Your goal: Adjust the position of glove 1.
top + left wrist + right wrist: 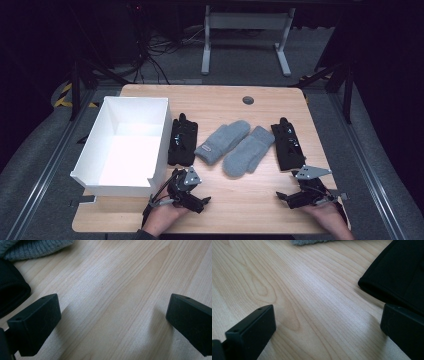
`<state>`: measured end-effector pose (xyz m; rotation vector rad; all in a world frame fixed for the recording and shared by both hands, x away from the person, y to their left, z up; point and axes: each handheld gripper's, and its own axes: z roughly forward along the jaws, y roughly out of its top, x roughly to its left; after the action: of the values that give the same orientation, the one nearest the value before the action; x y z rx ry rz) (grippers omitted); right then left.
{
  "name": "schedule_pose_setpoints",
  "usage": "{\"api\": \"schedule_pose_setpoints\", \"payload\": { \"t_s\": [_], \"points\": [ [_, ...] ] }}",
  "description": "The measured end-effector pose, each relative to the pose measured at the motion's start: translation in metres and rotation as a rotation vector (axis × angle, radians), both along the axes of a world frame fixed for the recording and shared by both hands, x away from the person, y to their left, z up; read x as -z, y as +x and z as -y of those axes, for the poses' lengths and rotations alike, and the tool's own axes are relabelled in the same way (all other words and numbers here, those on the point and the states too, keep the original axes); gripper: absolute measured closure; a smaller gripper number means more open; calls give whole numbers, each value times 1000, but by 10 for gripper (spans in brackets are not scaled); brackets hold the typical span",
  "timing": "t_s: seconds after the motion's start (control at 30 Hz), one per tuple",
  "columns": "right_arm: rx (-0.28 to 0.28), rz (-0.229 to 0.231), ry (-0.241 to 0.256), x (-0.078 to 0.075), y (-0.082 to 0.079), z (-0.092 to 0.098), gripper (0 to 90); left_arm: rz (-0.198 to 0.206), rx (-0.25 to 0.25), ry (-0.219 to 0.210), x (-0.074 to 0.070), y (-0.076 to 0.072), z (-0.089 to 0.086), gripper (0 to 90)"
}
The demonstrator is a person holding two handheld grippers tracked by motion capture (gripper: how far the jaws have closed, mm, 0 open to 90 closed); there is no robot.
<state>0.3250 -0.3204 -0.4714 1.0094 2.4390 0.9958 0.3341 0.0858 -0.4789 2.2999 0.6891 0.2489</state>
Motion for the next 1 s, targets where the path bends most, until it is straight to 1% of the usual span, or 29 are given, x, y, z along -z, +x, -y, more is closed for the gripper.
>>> {"api": "schedule_pose_setpoints", "payload": {
  "t_s": [0.27,0.3,0.33,0.4,0.47,0.57,0.67,0.77,0.8,0.83,0.87,0.93,1.0],
  "points": [
    [3,-3,-4,0,2,-1,5,-2,-7,-3,0,-1,0,2],
    [4,-11,-9,-2,4,-3,49,-2,-7,-3,0,-1,0,2],
    [-3,-12,-13,-4,5,-4,66,-2,-6,-3,0,-1,0,1],
    [-5,-14,-16,-7,7,-5,73,-2,-5,-3,0,0,0,1],
    [-5,-4,-15,-11,9,-7,104,-2,-6,-3,0,-1,0,1],
    [-8,2,5,-16,12,-9,157,-2,-8,-3,0,-1,0,2],
    [-11,14,-8,-21,16,-15,167,-2,-9,-4,0,-1,0,2],
    [-12,25,20,-28,21,-18,204,-2,-9,-4,0,-1,0,2],
    [-12,25,20,-28,21,-18,204,-2,-9,-4,0,-1,0,2],
    [-11,26,30,-30,23,-19,210,-2,-10,-4,0,-1,0,2],
    [-18,33,28,-33,28,-23,225,-2,-11,-4,0,-1,0,2],
    [-28,40,28,-36,32,-27,240,-2,-11,-4,0,-1,0,2],
    [-32,40,39,-37,36,-31,251,-2,-11,-4,0,-1,0,2]
  ]
}}
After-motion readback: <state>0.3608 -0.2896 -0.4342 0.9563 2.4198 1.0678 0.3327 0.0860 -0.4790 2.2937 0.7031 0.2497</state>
